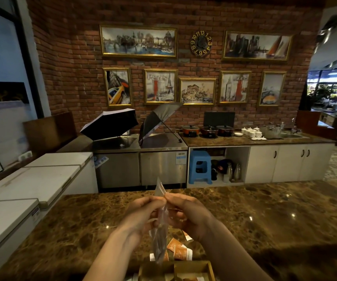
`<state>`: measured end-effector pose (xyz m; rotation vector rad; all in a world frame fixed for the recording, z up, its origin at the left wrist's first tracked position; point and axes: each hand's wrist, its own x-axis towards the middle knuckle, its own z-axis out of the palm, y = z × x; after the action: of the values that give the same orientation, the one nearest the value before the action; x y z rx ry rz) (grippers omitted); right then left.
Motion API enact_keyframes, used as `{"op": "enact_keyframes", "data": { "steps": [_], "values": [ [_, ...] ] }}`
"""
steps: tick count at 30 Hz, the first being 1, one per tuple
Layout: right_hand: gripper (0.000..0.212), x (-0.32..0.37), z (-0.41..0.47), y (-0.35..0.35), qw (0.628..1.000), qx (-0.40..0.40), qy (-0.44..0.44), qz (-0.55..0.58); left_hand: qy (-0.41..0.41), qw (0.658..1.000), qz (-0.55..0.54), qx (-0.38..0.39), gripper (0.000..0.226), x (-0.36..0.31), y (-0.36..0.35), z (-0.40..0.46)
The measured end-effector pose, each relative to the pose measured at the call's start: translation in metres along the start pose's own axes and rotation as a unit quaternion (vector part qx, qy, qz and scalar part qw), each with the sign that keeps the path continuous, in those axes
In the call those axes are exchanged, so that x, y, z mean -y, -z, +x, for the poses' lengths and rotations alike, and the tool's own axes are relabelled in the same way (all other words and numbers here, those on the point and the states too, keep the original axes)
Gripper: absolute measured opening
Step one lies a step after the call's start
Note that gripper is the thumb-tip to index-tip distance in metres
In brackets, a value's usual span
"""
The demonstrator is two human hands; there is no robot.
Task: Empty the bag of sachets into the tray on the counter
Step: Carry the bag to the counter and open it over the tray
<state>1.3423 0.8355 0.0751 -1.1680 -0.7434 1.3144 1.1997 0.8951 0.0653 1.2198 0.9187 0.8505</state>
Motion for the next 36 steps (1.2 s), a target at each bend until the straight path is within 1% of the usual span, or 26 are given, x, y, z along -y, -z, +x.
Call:
{"op": "enact_keyframes", "data": {
  "steps": [3,7,10,14,19,25,30,36],
  "values": [
    [0.024,0.004,0.003,0.001,1.0,-0.001,0.006,-0.011,0.008,1.0,-0.019,0.007,0.011,-0.001,0.0,0.003],
    [0.019,0.001,0.005,0.001,1.0,-0.008,0.009,-0.013,0.002,1.0,-0.015,0.004,0.013,0.002,0.0,0.004],
    [0.015,-0.003,0.005,0.0,0.999,-0.025,0.02,-0.03,0.007,1.0,-0.019,-0.018,0.008,0.004,-0.003,0.002],
    [0.013,-0.005,0.006,-0.005,0.997,-0.053,0.029,-0.056,0.006,0.998,-0.002,-0.055,0.013,0.006,-0.009,0.0],
    [0.017,-0.006,0.007,-0.013,0.983,-0.09,0.071,-0.147,-0.035,0.99,0.058,-0.127,0.012,0.002,-0.018,0.001],
    [0.021,-0.008,0.011,-0.018,0.97,-0.103,0.072,-0.21,-0.098,0.956,0.215,-0.172,0.013,0.009,-0.015,0.017],
    [0.025,-0.009,0.012,-0.017,0.967,-0.084,0.063,-0.23,-0.111,0.945,0.249,-0.182,0.011,0.01,-0.013,0.02],
    [0.025,-0.012,0.013,-0.016,0.965,-0.087,0.045,-0.242,-0.095,0.94,0.269,-0.188,0.01,0.01,-0.016,0.021]
  ]
}}
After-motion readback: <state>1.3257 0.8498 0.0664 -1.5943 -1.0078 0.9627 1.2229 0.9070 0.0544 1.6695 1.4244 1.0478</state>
